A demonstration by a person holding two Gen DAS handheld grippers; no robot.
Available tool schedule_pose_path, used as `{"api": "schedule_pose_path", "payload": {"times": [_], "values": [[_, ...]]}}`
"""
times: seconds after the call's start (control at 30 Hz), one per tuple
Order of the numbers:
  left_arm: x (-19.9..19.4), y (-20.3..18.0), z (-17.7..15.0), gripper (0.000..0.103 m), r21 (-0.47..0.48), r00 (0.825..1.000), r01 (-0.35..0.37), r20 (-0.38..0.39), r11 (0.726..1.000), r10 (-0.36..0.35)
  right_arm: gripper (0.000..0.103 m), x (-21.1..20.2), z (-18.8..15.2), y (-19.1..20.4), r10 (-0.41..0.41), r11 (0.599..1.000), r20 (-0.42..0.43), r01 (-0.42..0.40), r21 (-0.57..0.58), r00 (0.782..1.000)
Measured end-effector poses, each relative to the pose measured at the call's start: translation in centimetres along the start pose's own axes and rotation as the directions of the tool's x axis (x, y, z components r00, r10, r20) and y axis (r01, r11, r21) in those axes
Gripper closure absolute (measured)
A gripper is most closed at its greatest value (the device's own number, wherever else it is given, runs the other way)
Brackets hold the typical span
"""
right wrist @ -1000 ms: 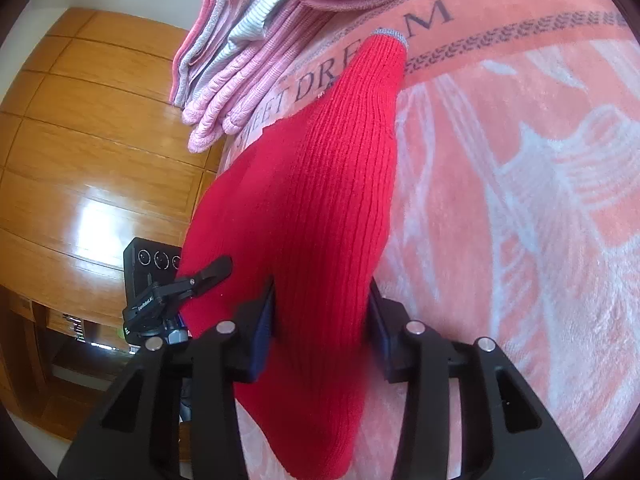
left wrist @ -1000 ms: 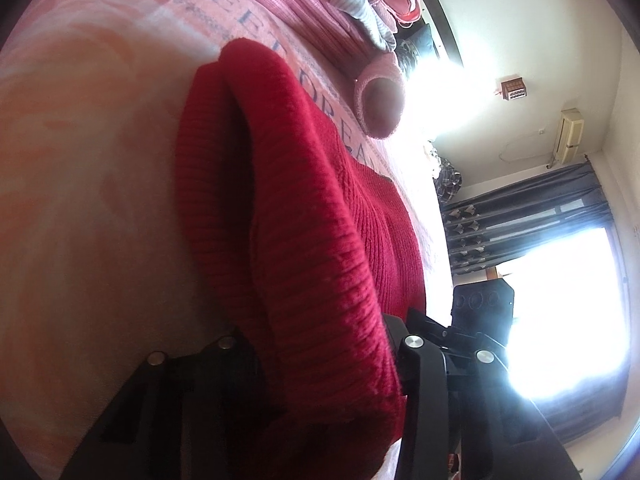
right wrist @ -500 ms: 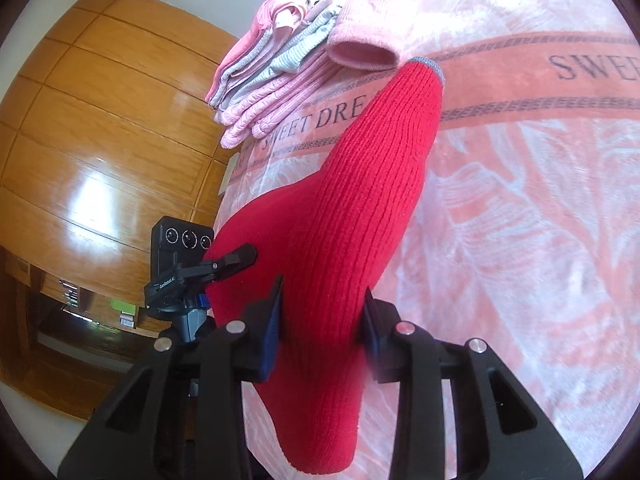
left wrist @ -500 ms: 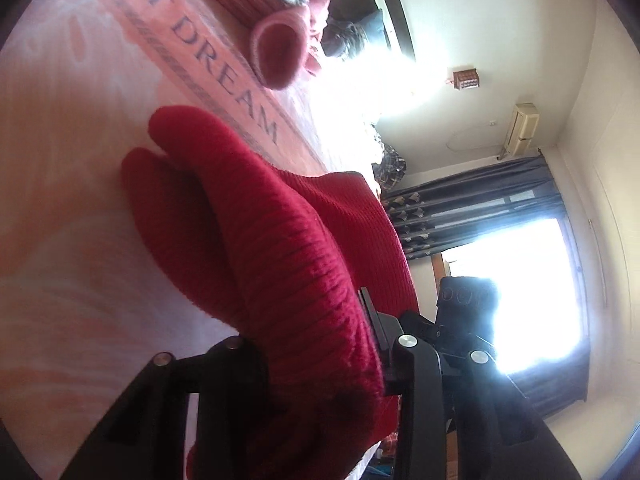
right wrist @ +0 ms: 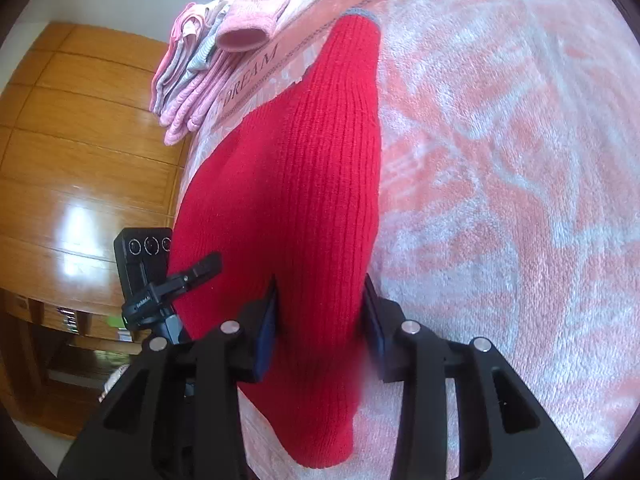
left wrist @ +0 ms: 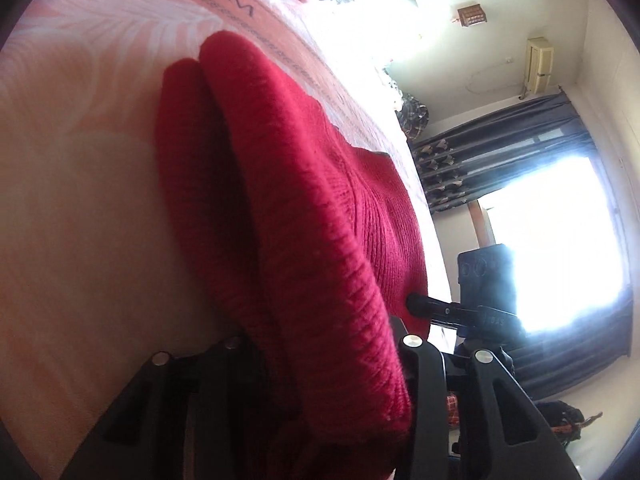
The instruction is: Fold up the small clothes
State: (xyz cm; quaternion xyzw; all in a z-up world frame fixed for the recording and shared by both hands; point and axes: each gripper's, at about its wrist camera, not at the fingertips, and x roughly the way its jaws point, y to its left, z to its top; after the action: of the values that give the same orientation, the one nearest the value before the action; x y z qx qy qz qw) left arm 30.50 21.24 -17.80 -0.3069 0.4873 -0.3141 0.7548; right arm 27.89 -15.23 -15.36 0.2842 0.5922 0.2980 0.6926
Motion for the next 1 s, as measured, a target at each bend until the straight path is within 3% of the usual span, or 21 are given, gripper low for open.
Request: {"api": "schedule_pose_path", "payload": {"times": [0.13, 0.23, 0.47, 0.57, 0.6, 0.7, 1.0], "values": [[-0.2, -0.4, -0.1, 0.061, -0.002, 1.0, -0.004, -0.008, 1.0, 0.004, 0.056, -0.5, 0.2, 1.2, -0.015, 0.999, 0.012, 0.015, -0.048, 1.0], [-1.5, -1.1, -0.8, 0.053, 0.008, 0.999, -0.034, -0.016, 0.999, 0.034, 0.048, -1.6, -1.1, 1.1, 0.0, 0.999, 0.022, 0.001, -0.052, 1.0], [-3.0, -3.8, -2.6, 0.043, 0.165, 0.987, -0.149, -0.027, 0.975, 0.156, 0.047, -2.2, -5.6, 0.3, 0.023, 0.997, -0.024, -0.025, -0.07, 0.999], [-3.2, -3.9, -3.3, 0.043, 0.175, 0.982, -0.181, -0.016, 0.968, 0.187, 0.056, -1.0, -6.9, 0.9, -0.001, 0.994, -0.047, -0.005, -0.113, 0.999], [-3.2, -4.2, -3.7, 0.043, 0.174, 0.981, -0.19, -0.011, 0.966, 0.195, 0.071, -0.7, -7.2, 1.1, -0.007, 0.992, -0.051, 0.001, -0.129, 0.999], [-3.6, -4.4, -4.8, 0.043, 0.181, 0.973, -0.228, 0.005, 0.957, 0.231, 0.083, -0.4, -6.8, 2.1, -0.022, 0.99, -0.054, 0.014, -0.138, 0.998], [-4.5, -4.2, -6.9, 0.043, 0.201, 0.953, -0.299, 0.025, 0.933, 0.301, 0.087, -1.5, -6.8, 4.1, -0.024, 0.988, -0.031, 0.019, -0.15, 0.999]]}}
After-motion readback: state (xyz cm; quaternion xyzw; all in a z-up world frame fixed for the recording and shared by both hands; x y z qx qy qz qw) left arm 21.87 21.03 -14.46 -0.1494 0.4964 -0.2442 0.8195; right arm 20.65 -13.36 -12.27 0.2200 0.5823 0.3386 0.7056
